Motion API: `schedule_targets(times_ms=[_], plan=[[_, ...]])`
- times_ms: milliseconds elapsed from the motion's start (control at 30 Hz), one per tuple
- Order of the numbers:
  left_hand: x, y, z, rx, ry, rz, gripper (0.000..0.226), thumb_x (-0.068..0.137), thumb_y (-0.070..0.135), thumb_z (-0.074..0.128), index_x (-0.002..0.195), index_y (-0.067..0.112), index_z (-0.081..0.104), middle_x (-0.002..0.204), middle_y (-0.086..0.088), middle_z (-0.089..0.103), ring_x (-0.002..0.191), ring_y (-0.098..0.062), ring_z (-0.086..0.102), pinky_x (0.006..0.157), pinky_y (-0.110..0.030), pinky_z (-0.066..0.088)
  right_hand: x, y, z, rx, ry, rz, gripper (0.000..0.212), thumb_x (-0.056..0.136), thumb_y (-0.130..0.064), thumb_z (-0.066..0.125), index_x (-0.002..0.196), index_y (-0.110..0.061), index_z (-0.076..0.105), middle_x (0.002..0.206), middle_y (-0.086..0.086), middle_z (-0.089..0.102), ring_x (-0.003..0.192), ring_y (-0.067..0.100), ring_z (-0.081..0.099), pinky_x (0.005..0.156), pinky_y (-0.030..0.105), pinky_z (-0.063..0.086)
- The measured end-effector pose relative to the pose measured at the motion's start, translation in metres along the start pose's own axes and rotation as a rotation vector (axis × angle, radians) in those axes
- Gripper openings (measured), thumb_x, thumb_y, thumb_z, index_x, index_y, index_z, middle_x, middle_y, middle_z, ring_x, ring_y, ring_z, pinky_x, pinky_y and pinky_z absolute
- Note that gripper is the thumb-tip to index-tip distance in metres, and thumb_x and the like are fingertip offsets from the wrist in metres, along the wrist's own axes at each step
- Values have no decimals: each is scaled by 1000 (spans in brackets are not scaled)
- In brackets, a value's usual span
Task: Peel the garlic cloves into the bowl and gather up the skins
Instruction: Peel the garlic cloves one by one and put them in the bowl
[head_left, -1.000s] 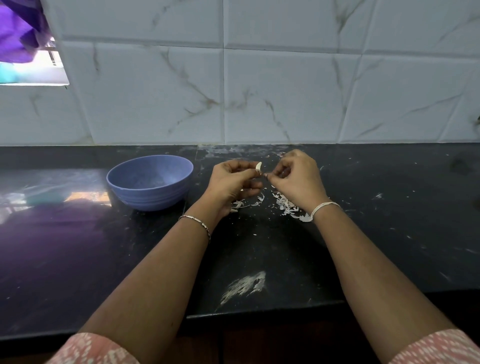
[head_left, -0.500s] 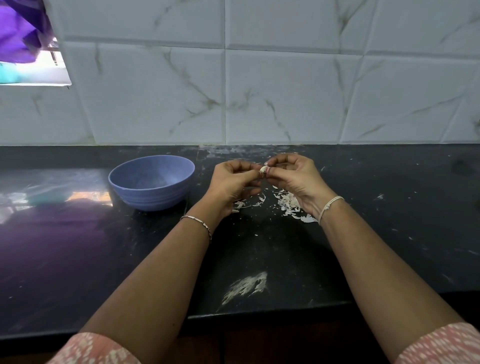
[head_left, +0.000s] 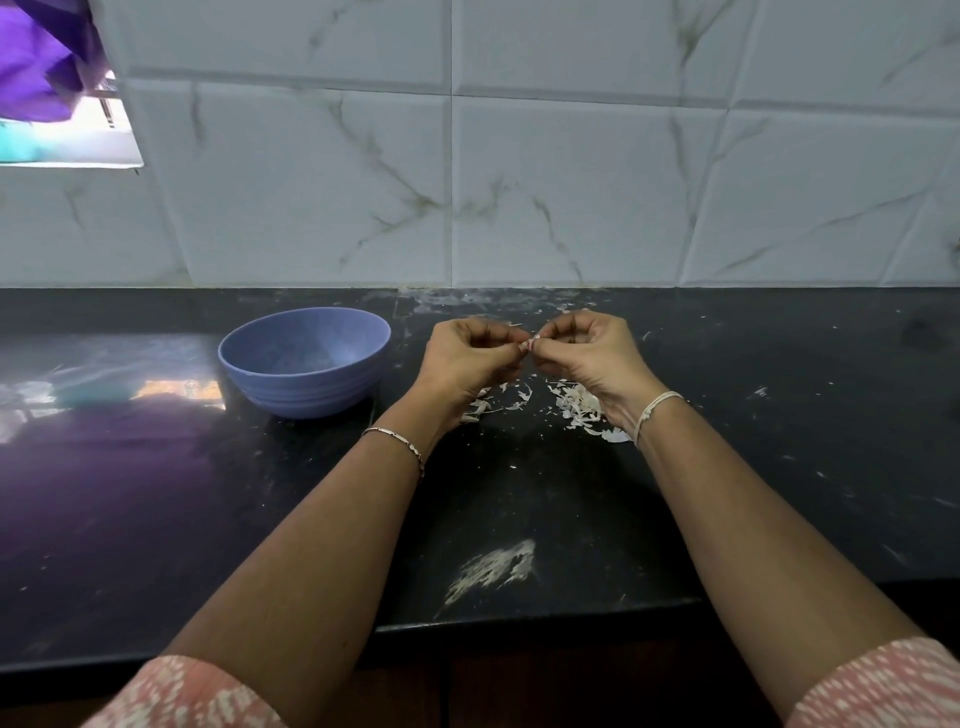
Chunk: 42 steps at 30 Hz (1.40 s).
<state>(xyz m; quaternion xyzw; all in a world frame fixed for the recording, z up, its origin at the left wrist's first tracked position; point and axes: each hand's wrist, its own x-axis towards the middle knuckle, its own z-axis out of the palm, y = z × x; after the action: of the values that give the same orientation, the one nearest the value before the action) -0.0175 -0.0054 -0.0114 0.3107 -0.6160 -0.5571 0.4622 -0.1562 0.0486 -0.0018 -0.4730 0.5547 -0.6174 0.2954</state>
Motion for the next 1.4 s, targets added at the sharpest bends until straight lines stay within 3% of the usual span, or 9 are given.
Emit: schedule_targets(times_ms=[267,533,933,1133,1400], plan=[[5,-4,1,90,76,52,21,78,-3,72,74,17,75,81,-19,72,72,-26,65,80,-44,58,0,-1,2,12,3,47,4,80,3,73,79,2,70,76,16,71,63,15,69,64,23,59],[1,0,1,-57,14,-22,16,85,-7,64,84,6,73,68,-4,71,63,-10,68,62,-20,56,-4,-4,1,-28,-47,8,10,79,0,76,72,-4,70,68,8,72,63,14,71,57,18,54],[3,-2,0,-39,18,-27,13,82,-3,70,83,9,74,78,-10,72,71,-16,69,74,-27,60,-5,-5,2,-79,-45,1,9,75,-1,78,71,-4,71,64,7,71,61,14,70,61,21,58],[2,-1,1,-52,2,-29,17,85,-6,64,84,8,73,77,-8,72,70,-15,70,66,-22,58,-4,-4,1,-54,-46,11,6,79,2,75,75,0,71,74,15,72,65,18,72,60,21,57],[3,-3,1,-9,-22,-15,20,85,-6,65,84,12,73,82,-9,72,81,-23,68,77,-28,59,-2,-1,0,-82,-44,11,9,76,-2,79,75,1,71,70,13,72,64,18,71,64,24,60]])
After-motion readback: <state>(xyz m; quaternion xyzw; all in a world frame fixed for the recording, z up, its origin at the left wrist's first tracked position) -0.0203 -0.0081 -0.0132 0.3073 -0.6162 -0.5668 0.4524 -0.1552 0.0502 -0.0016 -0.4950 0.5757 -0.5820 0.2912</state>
